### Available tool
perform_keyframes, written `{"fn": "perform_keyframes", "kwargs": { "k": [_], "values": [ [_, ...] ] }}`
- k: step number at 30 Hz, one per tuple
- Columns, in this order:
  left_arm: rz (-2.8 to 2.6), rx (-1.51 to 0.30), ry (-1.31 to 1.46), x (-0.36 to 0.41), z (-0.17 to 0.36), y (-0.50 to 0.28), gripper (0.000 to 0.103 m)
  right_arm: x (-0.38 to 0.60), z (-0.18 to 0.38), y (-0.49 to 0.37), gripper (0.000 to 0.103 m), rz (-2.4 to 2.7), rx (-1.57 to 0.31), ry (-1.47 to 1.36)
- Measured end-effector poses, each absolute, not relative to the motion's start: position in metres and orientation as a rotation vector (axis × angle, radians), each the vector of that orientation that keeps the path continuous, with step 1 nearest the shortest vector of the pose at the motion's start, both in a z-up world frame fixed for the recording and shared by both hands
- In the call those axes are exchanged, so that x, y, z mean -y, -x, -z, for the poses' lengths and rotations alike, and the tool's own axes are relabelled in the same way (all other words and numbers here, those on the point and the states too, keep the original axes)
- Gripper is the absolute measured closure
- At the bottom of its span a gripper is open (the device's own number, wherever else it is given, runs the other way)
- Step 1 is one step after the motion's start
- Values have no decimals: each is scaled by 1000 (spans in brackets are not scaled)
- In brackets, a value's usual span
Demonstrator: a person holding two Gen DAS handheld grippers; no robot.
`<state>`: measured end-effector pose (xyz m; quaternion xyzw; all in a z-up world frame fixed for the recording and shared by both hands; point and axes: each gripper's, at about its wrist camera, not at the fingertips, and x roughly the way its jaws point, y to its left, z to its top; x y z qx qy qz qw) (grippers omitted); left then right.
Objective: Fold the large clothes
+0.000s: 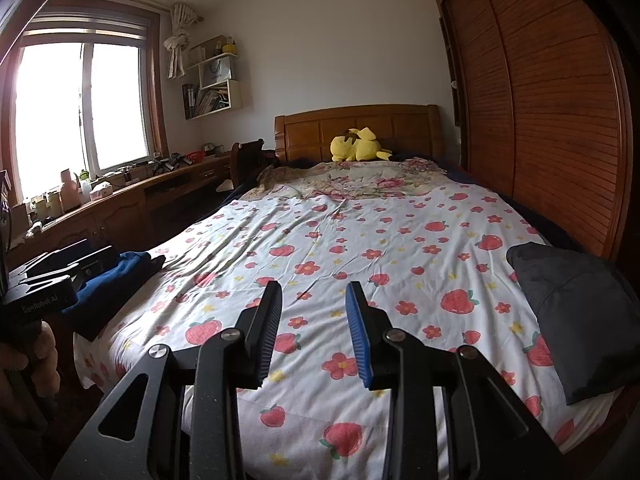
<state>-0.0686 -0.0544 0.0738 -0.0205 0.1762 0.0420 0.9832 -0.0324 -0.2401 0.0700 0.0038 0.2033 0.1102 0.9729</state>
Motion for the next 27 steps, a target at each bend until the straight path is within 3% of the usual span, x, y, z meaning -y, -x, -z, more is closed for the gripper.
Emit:
{"fn": "perform_keyframes", "kwargs": {
  "k": [27],
  "values": [
    [-79, -357, 33, 55, -73, 70, 21, 241, -69, 32, 69, -225, -408, -3]
  ]
}}
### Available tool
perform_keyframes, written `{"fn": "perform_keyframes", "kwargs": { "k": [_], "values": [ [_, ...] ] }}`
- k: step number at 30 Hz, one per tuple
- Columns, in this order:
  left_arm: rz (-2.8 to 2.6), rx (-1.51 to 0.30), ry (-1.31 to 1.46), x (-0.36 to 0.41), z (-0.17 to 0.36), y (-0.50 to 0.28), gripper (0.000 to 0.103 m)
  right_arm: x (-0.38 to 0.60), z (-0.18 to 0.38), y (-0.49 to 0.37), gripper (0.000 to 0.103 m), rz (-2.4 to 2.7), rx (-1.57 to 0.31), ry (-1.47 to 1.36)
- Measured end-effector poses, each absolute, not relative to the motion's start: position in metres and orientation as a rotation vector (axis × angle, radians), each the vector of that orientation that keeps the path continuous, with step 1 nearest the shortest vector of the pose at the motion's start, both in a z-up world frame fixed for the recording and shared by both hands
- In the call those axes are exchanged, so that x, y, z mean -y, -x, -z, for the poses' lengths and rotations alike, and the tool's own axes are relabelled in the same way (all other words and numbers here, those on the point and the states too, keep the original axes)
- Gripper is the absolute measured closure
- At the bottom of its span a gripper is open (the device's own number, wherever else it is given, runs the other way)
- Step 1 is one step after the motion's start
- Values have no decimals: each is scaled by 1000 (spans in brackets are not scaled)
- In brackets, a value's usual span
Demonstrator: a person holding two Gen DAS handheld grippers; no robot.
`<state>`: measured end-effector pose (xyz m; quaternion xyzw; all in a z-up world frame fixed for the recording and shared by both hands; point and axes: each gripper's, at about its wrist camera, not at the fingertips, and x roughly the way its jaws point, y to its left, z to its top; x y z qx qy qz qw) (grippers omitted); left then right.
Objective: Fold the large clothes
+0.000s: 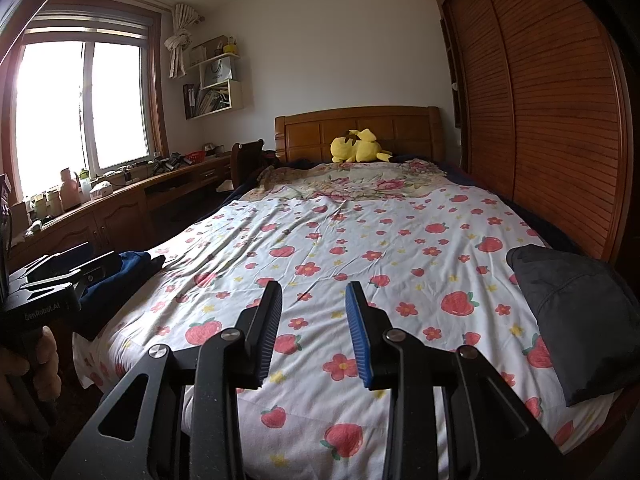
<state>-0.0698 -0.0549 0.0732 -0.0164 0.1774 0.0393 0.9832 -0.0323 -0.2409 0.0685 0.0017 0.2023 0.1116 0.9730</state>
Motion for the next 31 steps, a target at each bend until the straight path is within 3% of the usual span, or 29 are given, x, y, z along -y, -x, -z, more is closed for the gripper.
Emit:
{"fn": "perform_keyframes", "kwargs": {
  "k": [31],
  "values": [
    [-72, -352, 41, 55, -73, 71, 21, 241, -68, 33, 69, -228, -407, 0]
  ]
}}
